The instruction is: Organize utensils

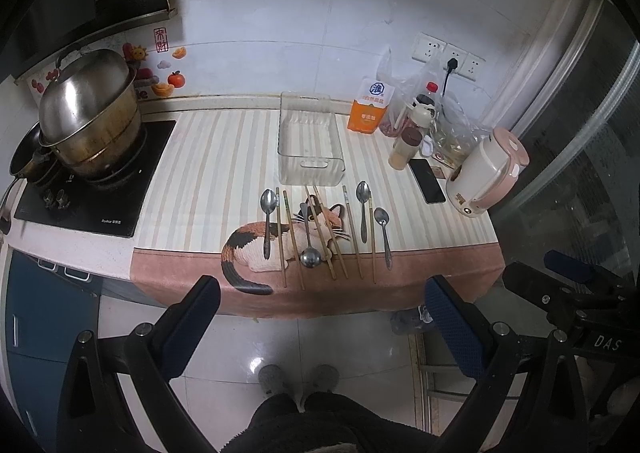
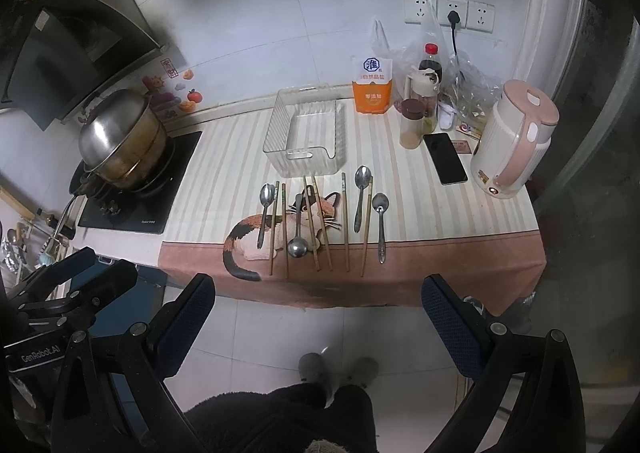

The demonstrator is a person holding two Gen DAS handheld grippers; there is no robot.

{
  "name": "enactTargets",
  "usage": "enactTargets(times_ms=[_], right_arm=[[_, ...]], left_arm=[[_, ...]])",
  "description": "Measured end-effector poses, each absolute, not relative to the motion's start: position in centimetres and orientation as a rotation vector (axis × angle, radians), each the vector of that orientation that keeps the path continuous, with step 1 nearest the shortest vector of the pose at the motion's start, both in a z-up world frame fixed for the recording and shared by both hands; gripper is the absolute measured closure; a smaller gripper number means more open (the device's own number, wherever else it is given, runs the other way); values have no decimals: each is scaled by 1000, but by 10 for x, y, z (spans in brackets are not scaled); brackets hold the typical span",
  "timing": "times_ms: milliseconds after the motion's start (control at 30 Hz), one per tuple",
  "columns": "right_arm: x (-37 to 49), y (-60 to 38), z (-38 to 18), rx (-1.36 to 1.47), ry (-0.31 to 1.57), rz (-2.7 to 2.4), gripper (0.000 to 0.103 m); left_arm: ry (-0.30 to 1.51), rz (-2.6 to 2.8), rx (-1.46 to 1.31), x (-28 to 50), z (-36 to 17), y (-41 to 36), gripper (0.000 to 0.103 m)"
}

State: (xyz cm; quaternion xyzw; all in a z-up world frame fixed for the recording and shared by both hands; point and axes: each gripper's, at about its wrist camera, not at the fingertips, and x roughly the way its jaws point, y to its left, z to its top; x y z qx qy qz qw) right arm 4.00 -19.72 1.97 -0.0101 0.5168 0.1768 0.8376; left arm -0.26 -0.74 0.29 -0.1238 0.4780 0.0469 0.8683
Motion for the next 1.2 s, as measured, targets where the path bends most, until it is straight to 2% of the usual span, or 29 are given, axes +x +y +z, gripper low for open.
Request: enactTargets(times_ms=[300, 467, 567, 733, 833, 933, 967, 1000, 1033, 1067, 1100, 1200], right_arm=[[68, -205, 0, -8, 1074, 305, 0], [107, -211, -41, -20, 1077, 218, 0], [133, -216, -78, -14, 1115, 193, 10], [171, -210, -152, 34, 1247, 204, 42], [184, -204, -190, 50, 1312, 200, 56], [197, -196, -228, 64, 1379, 192, 67], [202, -194, -238, 68, 1388, 182, 69], [204, -193, -243, 66, 1398, 168, 74], [209, -192, -254, 68, 1420, 148, 75], [212, -190, -262, 75, 1438, 138, 75], [215, -188, -268, 76, 1451, 131, 77], [225, -183, -286, 49, 1480, 87, 79]], left_arm=[[925, 291, -179, 20, -12, 3, 0], [923, 438, -132, 47, -42, 22, 0], [969, 513, -109, 65, -73, 36, 0], [1101, 533, -136, 91, -132, 58, 0], [1199, 480, -179, 109, -171, 64, 0], [1299, 351, -225, 134, -215, 62, 12], [1332, 308, -230, 144, -231, 59, 23], [1365, 272, -234, 153, -244, 56, 39], [1390, 239, -241, 162, -258, 56, 47], [1417, 204, -256, 172, -273, 55, 60], [1438, 180, -269, 180, -286, 56, 67], [1481, 135, -268, 203, -316, 56, 69]])
